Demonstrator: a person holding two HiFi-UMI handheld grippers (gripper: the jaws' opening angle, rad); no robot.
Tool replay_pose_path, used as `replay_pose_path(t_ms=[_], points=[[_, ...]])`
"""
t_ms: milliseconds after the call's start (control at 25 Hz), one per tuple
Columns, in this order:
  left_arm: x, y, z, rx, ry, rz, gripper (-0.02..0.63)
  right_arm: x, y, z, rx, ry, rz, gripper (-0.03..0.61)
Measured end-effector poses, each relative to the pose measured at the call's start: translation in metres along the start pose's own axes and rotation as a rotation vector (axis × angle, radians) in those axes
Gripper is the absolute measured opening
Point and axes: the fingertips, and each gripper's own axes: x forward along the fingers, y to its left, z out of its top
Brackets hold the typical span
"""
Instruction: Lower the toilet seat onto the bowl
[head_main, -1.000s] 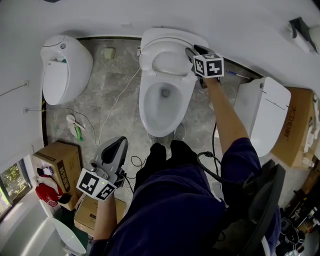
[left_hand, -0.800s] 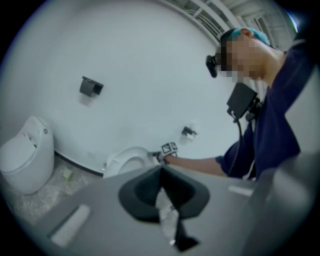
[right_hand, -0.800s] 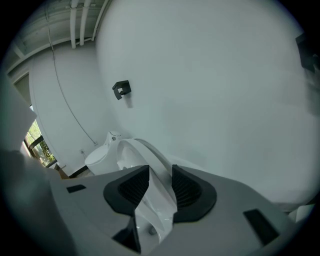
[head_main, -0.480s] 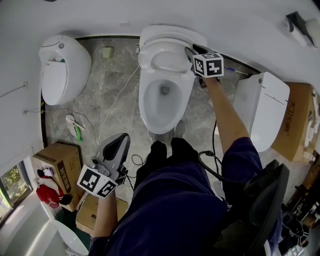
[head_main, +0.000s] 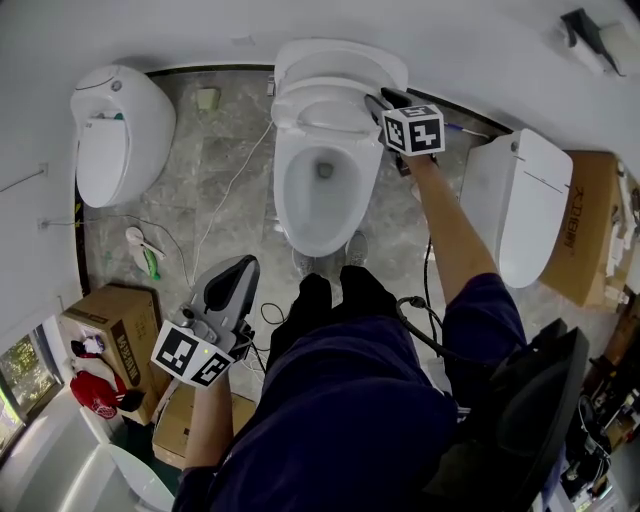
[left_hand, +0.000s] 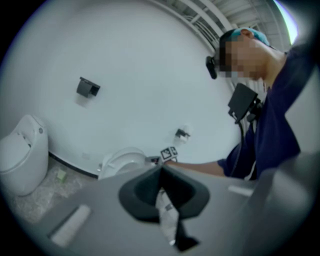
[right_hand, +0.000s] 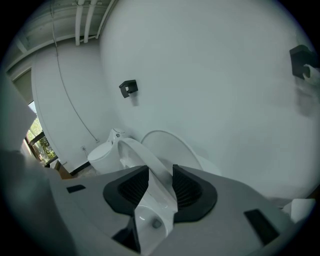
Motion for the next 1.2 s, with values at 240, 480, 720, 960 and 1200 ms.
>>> replay_pose_path(t_ms=[240,480,720,960,1200], points=[[-0.014,0.0,-0.002,0.01,-0.004,-0.026,0.003,-0.013,0.016,-0.013,-0.01,0.012,-0.012,0.14],[-0.026,-0.004,-0.006,0.024,0.001,-0.053,0.003,-0.025,0.033,-0.028,-0.02,0.016,-0.013,0.143],[-0.036,-0.009,-0.01,0.034,0.003,-0.076,0.003,-0.038,0.05,-0.044,-0.039,0.033,-0.018,0.144],[-0.047,-0.016,-0.015,0.045,0.004,-0.091,0.003,-0.05,0.068,-0.064,-0.05,0.057,-0.027,0.146],[-0.054,-0.024,-0.021,0.059,0.011,-0.113,0.003,-0.061,0.084,-0.085,-0.042,0.064,-0.052,0.146]])
